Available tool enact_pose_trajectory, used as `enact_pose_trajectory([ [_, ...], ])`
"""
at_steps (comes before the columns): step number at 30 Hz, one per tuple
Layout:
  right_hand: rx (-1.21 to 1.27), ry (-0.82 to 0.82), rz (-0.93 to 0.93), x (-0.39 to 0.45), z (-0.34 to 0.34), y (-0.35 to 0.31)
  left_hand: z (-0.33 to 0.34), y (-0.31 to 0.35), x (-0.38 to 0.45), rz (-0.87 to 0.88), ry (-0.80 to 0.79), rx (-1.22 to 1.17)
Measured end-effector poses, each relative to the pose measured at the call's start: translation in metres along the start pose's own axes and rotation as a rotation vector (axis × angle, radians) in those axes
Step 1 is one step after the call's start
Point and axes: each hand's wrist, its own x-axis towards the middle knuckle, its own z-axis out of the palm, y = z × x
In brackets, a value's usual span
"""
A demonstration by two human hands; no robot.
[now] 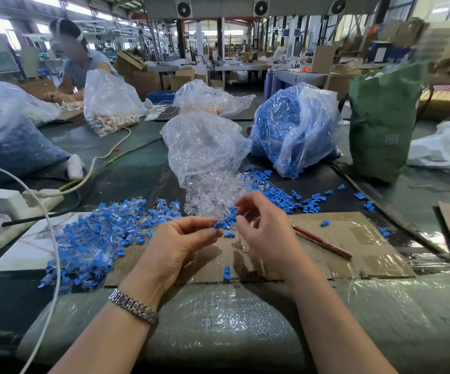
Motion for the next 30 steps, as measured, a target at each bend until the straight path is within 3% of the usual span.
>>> enact_pose_trajectory([
  [2, -0.364, 0.046, 0.131, 0.002, -0.011, 0.002, 0.0, 0.0, 0.001, -0.021, 0.014, -0.054],
  [5, -0.86, -0.06, 0.456, -0.005, -0.029, 0.007, 0.0, 0.001, 0.002, -0.015, 0.021, -0.117],
  [7, -0.935, -0.133, 0.539, -0.011, -0.037, 0.011, 0.0, 0.002, 0.003, -0.001, 0.027, -0.134],
  [10, -0.979, -0.177, 0.478, -0.011, -0.043, 0.012, -0.001, 0.001, 0.004, 0.005, 0.02, -0.154],
  [13, -0.88, -0.155, 0.417, -0.006, -0.045, 0.003, -0.004, 0.0, 0.005, 0.031, 0.028, -0.179],
  [16, -0.516, -0.176, 0.439, -0.001, -0.047, -0.006, -0.004, 0.001, 0.006, 0.049, 0.033, -0.219],
  [20, -0.169, -0.515, 0.429, 0.005, -0.041, -0.029, -0.006, 0.004, 0.005, 0.076, 0.051, -0.209],
  [23, -0.159, -0.675, 0.424, 0.008, -0.032, -0.045, -0.004, 0.004, 0.005, 0.114, 0.064, -0.21],
  [30, -0.063, -0.71, 0.411, 0.009, -0.025, -0.059, -0.006, -0.001, 0.008, 0.154, 0.062, -0.093],
])
